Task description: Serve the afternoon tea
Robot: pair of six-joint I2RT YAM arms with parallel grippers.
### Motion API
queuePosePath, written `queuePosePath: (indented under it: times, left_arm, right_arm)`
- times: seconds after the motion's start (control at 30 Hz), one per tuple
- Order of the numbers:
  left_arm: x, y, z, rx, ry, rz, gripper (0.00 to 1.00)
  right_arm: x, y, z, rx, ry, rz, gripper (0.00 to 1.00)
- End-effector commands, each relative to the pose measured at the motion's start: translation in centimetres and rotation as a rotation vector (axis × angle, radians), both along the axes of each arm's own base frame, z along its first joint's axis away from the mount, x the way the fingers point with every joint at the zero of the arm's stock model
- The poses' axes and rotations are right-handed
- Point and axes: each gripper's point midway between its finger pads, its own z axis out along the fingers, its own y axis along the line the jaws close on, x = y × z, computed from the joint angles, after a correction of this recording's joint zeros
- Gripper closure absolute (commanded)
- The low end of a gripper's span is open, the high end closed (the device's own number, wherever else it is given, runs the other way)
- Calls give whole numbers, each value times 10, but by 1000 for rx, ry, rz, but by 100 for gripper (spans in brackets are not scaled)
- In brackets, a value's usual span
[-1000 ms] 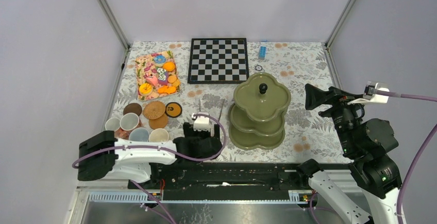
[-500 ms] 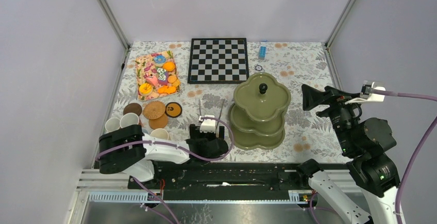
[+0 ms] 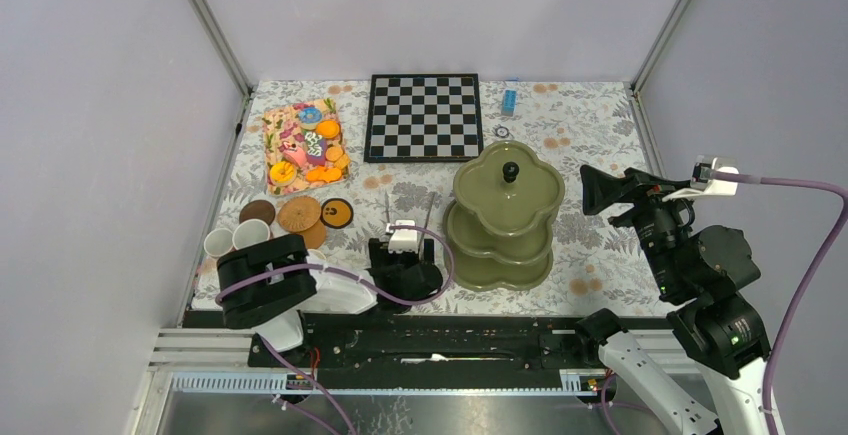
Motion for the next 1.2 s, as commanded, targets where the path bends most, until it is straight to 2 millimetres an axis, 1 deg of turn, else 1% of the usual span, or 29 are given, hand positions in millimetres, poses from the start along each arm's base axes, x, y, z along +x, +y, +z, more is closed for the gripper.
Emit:
queuePosePath:
  times: [0.0, 0.07, 0.13, 0.33, 0.43, 0.53, 0.7, 0.73, 0.8, 0.87, 0.97, 1.0, 1.03, 1.07, 1.17]
  left_arm:
    - [1, 0, -17, 34, 27, -21, 3]
    - [3, 1, -20, 42, 31, -18, 4]
    - [4, 1, -20, 42, 31, -16, 8]
    - [7, 1, -6, 39, 21, -8, 29]
    - [7, 1, 4, 29, 14, -5, 32]
    - [8, -1, 20, 19, 13, -10, 34]
    - [16, -4, 51, -46, 46, -43, 37]
    - [17, -4, 61, -67, 54, -53, 38]
    - [19, -1, 70, -84, 90, -71, 38]
    - [21, -3, 82, -124, 145, -106, 39]
    - [21, -3, 111, -177, 206, -158, 40]
    - [20, 0, 122, -181, 224, -166, 40]
    - [23, 5, 134, -187, 232, -162, 40]
    - [26, 8, 151, -199, 230, -168, 40]
    - [28, 26, 187, -223, 249, -179, 40]
  right_arm:
    - [1, 3, 11, 24, -43, 10, 2]
    - [1, 2, 12, 24, -45, 9, 2]
    - [0, 2, 12, 24, -47, 9, 2]
    - [0, 2, 12, 27, -48, 10, 2]
    - [0, 4, 12, 27, -47, 20, 2]
    - [1, 5, 13, 24, -47, 22, 2]
    - [2, 5, 13, 21, -50, 21, 2]
    - [2, 5, 13, 21, -51, 22, 2]
    - [3, 6, 14, 20, -53, 24, 2]
    - [3, 6, 16, 17, -56, 25, 2]
    - [3, 7, 18, 13, -60, 28, 2]
    - [3, 6, 19, 11, -62, 27, 2]
    - [3, 6, 19, 9, -63, 25, 2]
    - [3, 6, 19, 8, -65, 24, 2]
    - [4, 6, 19, 6, -68, 21, 2]
